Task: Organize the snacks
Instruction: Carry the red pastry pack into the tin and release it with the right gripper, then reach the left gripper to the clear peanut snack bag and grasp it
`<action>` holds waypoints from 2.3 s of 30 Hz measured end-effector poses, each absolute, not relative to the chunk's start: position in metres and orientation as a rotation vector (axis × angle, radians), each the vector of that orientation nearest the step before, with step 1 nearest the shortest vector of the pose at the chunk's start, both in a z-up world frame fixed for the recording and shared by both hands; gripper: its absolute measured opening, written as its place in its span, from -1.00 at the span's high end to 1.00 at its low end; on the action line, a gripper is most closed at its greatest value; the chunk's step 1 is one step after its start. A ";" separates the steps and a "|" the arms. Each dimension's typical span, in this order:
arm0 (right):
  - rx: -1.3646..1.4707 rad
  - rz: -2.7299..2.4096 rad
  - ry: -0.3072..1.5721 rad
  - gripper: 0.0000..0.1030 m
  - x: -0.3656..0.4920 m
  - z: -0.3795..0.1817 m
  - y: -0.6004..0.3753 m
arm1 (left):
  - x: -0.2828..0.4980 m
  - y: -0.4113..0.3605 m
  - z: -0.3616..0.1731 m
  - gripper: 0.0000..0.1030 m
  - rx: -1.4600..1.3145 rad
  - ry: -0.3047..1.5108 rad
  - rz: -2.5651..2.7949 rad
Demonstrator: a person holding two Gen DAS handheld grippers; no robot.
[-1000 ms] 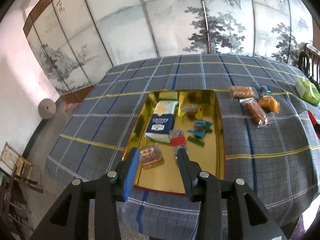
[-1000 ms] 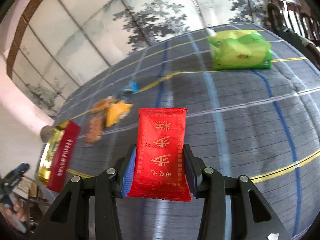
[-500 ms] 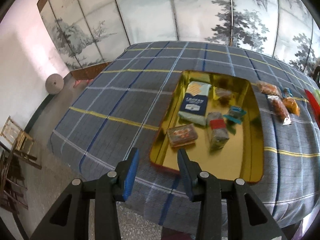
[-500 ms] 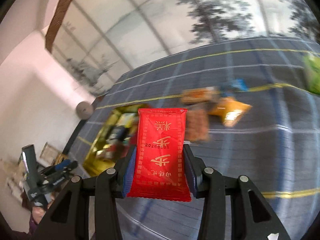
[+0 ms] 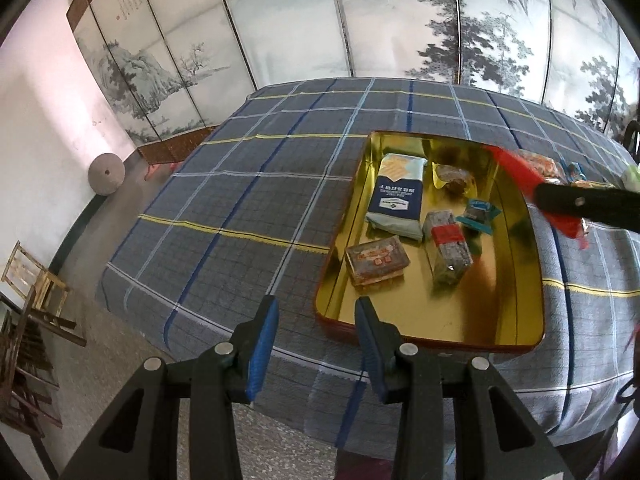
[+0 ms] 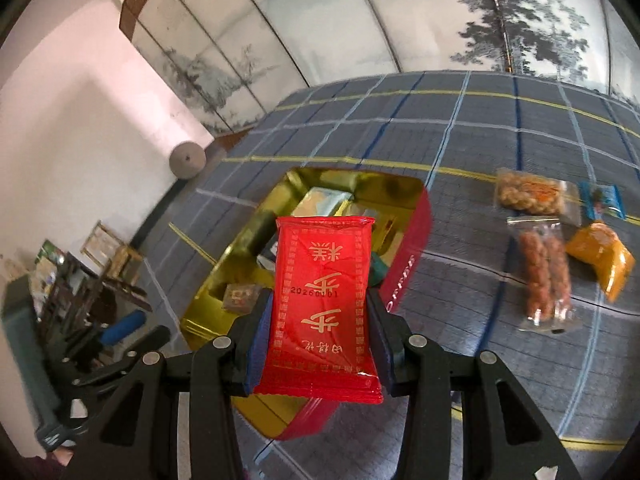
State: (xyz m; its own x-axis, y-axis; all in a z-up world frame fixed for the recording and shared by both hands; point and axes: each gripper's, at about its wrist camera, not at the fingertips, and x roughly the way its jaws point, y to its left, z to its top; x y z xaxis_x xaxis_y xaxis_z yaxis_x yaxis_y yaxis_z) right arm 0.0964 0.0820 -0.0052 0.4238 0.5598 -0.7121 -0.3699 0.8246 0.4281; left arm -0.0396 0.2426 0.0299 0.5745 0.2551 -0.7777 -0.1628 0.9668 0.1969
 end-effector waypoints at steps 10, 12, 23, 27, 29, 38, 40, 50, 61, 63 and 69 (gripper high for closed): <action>0.180 0.574 1.014 0.20 0.102 -0.021 0.098 | -0.036 0.255 0.023 0.22 0.095 0.939 0.252; 0.184 0.582 1.014 0.20 0.102 -0.021 0.101 | -0.037 0.256 0.023 0.22 0.094 0.940 0.252; 0.209 0.612 0.959 0.16 0.086 -0.005 0.092 | -0.040 0.256 0.023 0.22 0.102 0.940 0.251; 0.178 0.591 0.907 0.14 0.069 0.000 0.077 | -0.042 0.254 0.023 0.22 0.109 0.940 0.249; 0.154 0.562 0.884 0.06 0.060 0.001 0.063 | -0.042 0.253 0.024 0.22 0.114 0.942 0.249; 0.087 0.288 0.859 -0.16 0.037 -0.020 -0.041 | -0.043 0.233 0.027 0.22 0.163 0.935 0.235; 0.076 0.227 0.866 -0.17 0.033 -0.028 -0.065 | -0.043 0.228 0.027 0.22 0.181 0.933 0.232; 0.207 -0.004 0.888 -0.32 0.019 -0.055 -0.183 | -0.036 0.190 0.031 0.22 0.275 0.916 0.207; 0.260 -0.078 0.880 -0.54 0.021 -0.063 -0.224 | -0.025 0.142 0.035 0.21 0.383 0.883 0.174; 0.266 -0.083 0.879 -0.58 0.022 -0.063 -0.228 | -0.023 0.131 0.035 0.21 0.406 0.870 0.166; 0.306 -0.073 0.865 -0.66 0.020 -0.064 -0.240 | -0.017 0.099 0.038 0.20 0.464 0.840 0.136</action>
